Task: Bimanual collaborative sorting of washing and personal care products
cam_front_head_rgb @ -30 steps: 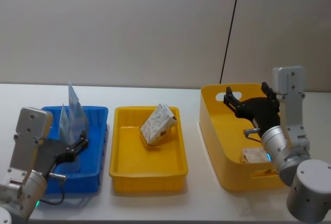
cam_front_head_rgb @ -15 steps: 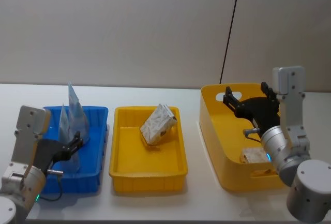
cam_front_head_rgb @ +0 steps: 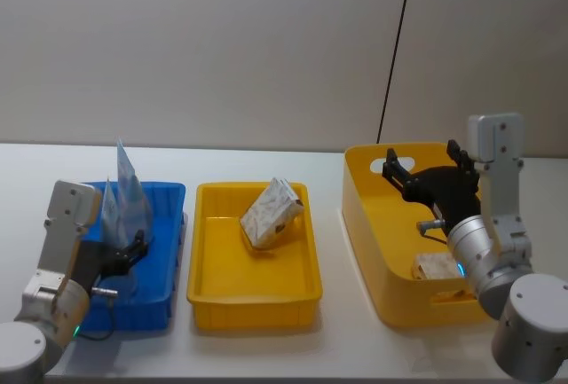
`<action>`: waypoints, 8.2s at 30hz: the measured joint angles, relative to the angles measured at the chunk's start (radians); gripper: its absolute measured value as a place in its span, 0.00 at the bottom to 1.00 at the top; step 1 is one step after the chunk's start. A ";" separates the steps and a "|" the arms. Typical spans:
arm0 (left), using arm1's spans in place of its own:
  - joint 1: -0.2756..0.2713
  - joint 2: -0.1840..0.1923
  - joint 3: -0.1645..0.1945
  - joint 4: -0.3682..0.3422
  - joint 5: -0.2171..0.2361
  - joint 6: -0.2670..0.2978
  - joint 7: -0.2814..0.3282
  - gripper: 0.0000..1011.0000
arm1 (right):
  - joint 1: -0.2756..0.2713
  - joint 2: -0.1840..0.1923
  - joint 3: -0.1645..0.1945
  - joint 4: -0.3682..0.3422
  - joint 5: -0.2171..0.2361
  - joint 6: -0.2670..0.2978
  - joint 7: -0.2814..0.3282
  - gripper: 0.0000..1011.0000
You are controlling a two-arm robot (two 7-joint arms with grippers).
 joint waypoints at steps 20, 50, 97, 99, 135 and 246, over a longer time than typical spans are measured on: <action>-0.083 -0.036 0.010 0.139 0.034 -0.001 -0.018 0.55 | 0.000 0.000 0.000 0.000 0.000 0.000 0.000 0.99; -0.049 0.000 -0.009 0.011 0.056 -0.025 -0.070 0.27 | 0.000 0.000 0.000 0.000 0.000 0.000 0.000 0.99; -0.124 -0.037 0.083 -0.129 -0.040 -0.142 -0.423 0.27 | -0.004 0.003 0.000 -0.004 0.002 0.000 0.015 0.99; -0.130 -0.042 0.088 -0.125 -0.041 -0.146 -0.430 0.27 | -0.006 0.006 -0.001 -0.007 0.005 0.000 0.027 0.99; -0.156 -0.064 0.109 -0.105 -0.048 -0.164 -0.460 0.27 | -0.015 0.156 -0.103 -0.074 0.081 0.085 0.339 0.99; -0.158 -0.065 0.110 -0.104 -0.048 -0.165 -0.462 0.99 | 0.242 0.050 -0.200 0.231 0.170 0.194 0.244 0.63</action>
